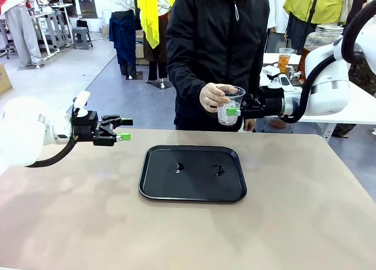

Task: Pour the drink into the iced cup.
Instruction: Open the gripper to release the iced cup you were holding.

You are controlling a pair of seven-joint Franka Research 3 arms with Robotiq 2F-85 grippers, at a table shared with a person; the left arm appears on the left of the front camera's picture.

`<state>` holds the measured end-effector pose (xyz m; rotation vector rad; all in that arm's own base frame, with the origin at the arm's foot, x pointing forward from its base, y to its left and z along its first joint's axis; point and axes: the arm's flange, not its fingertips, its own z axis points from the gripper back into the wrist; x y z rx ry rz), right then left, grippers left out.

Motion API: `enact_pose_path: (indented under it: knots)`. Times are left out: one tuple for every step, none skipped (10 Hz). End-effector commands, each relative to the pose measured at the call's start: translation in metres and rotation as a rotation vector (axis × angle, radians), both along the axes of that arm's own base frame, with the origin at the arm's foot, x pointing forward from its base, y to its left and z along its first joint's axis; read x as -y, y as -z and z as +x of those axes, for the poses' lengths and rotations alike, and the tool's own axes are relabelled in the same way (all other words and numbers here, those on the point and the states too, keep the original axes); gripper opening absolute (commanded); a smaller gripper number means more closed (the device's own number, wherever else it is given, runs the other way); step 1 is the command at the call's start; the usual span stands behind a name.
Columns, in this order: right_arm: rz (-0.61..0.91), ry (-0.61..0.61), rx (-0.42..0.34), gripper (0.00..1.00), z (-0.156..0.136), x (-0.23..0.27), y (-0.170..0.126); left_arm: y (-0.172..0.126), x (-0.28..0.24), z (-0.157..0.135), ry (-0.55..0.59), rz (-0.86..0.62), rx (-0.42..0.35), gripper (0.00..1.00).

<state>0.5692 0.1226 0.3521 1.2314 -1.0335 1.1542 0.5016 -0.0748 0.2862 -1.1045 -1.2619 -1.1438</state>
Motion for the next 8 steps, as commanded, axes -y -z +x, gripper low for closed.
enact_pose_path:
  knots:
    - [-0.001, 0.002, -0.018, 1.00, -0.004, 0.015, 0.003, -0.001, 0.000, -0.001, -0.001, 0.003, 0.002, 1.00]
    - [0.005, 0.020, -0.023, 1.00, -0.005, 0.023, 0.005, -0.001, 0.000, -0.001, -0.001, 0.003, 0.002, 1.00]
    - [0.007, 0.028, -0.018, 1.00, -0.007, 0.031, 0.008, -0.001, 0.000, -0.001, -0.001, 0.003, 0.002, 1.00]
    - [-0.003, 0.042, -0.004, 1.00, -0.010, 0.044, 0.013, -0.001, 0.000, -0.001, -0.001, 0.003, 0.002, 1.00]
    - [-0.020, 0.049, 0.019, 1.00, -0.014, 0.057, 0.021, -0.001, 0.000, -0.001, -0.001, 0.003, 0.002, 1.00]
    - [-0.052, 0.042, 0.057, 1.00, -0.019, 0.069, 0.030, -0.001, 0.000, -0.001, -0.001, 0.003, 0.002, 1.00]
    - [-0.080, 0.013, 0.093, 1.00, -0.022, 0.081, 0.041, -0.001, 0.000, -0.001, -0.001, 0.003, 0.002, 1.00]
    - [-0.094, -0.009, 0.115, 1.00, -0.023, 0.091, 0.052, -0.001, 0.000, -0.001, -0.001, 0.003, 0.002, 1.00]
